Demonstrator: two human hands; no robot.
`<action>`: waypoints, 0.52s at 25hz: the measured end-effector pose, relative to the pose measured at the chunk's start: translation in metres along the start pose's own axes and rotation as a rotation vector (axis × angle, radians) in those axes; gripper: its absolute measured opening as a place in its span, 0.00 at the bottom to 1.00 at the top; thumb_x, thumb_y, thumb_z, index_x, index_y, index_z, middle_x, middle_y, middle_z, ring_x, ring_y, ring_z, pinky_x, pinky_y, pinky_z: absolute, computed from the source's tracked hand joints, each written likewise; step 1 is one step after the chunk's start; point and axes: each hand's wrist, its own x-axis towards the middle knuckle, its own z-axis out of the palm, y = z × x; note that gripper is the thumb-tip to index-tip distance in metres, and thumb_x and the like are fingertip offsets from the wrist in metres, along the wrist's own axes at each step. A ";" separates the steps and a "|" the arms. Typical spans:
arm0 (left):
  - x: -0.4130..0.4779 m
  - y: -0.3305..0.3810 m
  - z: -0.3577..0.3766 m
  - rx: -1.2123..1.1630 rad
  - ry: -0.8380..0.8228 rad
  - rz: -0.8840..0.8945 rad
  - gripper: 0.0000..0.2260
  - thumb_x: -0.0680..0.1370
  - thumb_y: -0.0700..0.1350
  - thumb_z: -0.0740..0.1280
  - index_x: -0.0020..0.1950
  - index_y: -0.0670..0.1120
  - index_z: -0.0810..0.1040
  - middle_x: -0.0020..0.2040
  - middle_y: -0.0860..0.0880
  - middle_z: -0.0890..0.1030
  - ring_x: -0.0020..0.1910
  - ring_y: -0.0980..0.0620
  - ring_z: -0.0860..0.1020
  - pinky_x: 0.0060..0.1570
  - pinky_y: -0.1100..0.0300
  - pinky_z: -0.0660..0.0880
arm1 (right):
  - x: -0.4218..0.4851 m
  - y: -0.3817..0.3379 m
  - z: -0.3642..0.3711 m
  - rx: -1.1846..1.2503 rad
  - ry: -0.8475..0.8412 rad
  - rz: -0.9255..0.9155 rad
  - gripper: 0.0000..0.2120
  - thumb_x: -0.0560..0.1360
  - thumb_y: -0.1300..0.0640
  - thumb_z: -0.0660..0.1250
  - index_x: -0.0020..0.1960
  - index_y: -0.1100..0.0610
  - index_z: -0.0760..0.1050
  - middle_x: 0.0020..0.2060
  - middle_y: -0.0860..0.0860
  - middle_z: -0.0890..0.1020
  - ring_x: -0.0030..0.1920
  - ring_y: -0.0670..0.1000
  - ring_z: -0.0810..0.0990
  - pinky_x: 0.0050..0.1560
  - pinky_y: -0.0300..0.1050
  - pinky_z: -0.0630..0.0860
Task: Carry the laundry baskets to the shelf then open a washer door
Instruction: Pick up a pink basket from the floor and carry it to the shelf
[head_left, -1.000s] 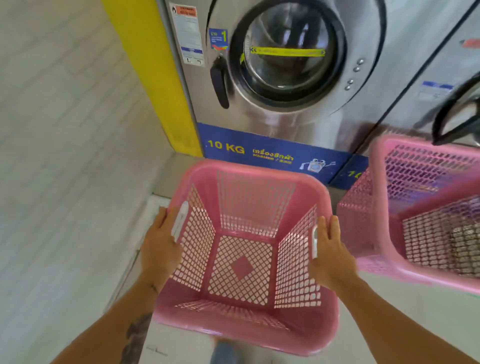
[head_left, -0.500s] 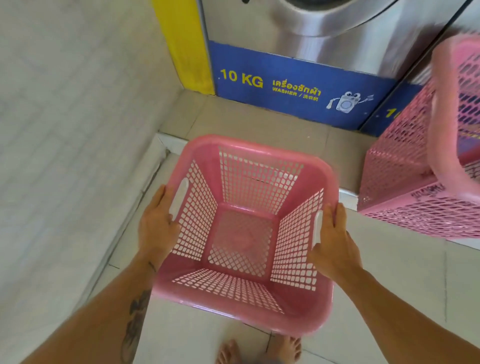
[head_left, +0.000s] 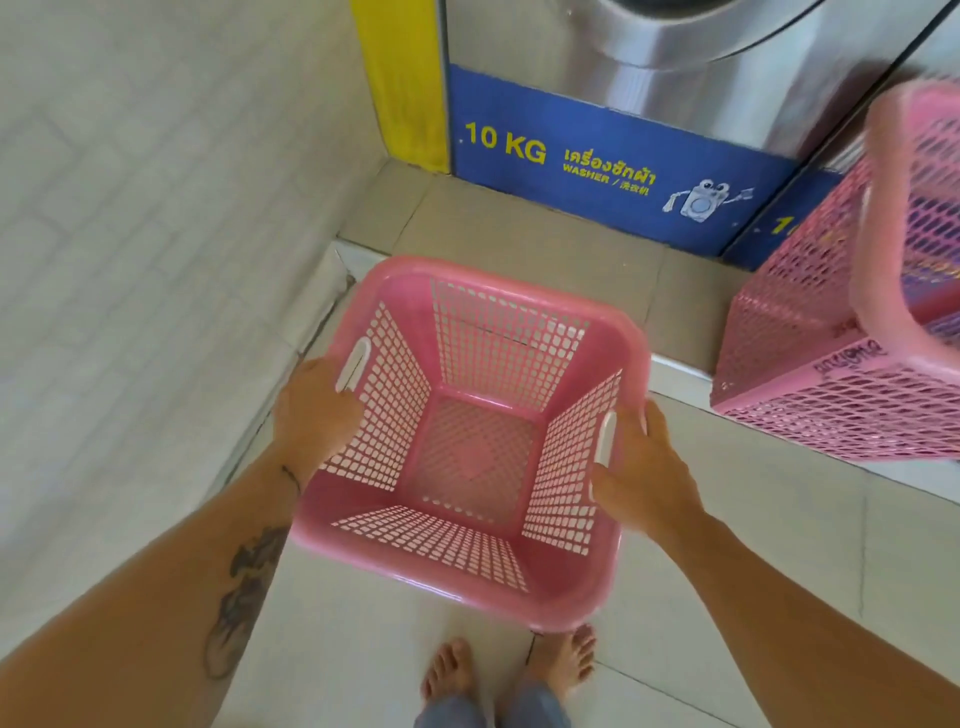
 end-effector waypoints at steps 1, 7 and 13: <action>-0.007 0.016 -0.010 -0.008 -0.050 -0.028 0.20 0.77 0.41 0.58 0.69 0.48 0.73 0.60 0.44 0.79 0.36 0.53 0.75 0.30 0.62 0.69 | -0.007 -0.005 -0.015 0.025 0.005 -0.012 0.40 0.72 0.52 0.66 0.77 0.45 0.48 0.78 0.48 0.50 0.67 0.64 0.72 0.60 0.59 0.74; -0.085 0.151 -0.094 -0.336 -0.238 0.215 0.13 0.79 0.37 0.59 0.59 0.44 0.79 0.47 0.47 0.82 0.36 0.50 0.76 0.35 0.57 0.76 | -0.064 -0.028 -0.150 0.170 0.009 -0.090 0.30 0.75 0.51 0.68 0.74 0.50 0.63 0.73 0.51 0.67 0.69 0.54 0.70 0.68 0.51 0.68; -0.123 0.289 -0.107 -0.515 -0.289 0.431 0.13 0.77 0.39 0.64 0.58 0.50 0.80 0.54 0.50 0.83 0.41 0.56 0.79 0.37 0.66 0.71 | -0.092 0.043 -0.280 0.197 0.172 -0.091 0.17 0.73 0.55 0.68 0.61 0.48 0.73 0.56 0.47 0.75 0.51 0.50 0.76 0.45 0.38 0.72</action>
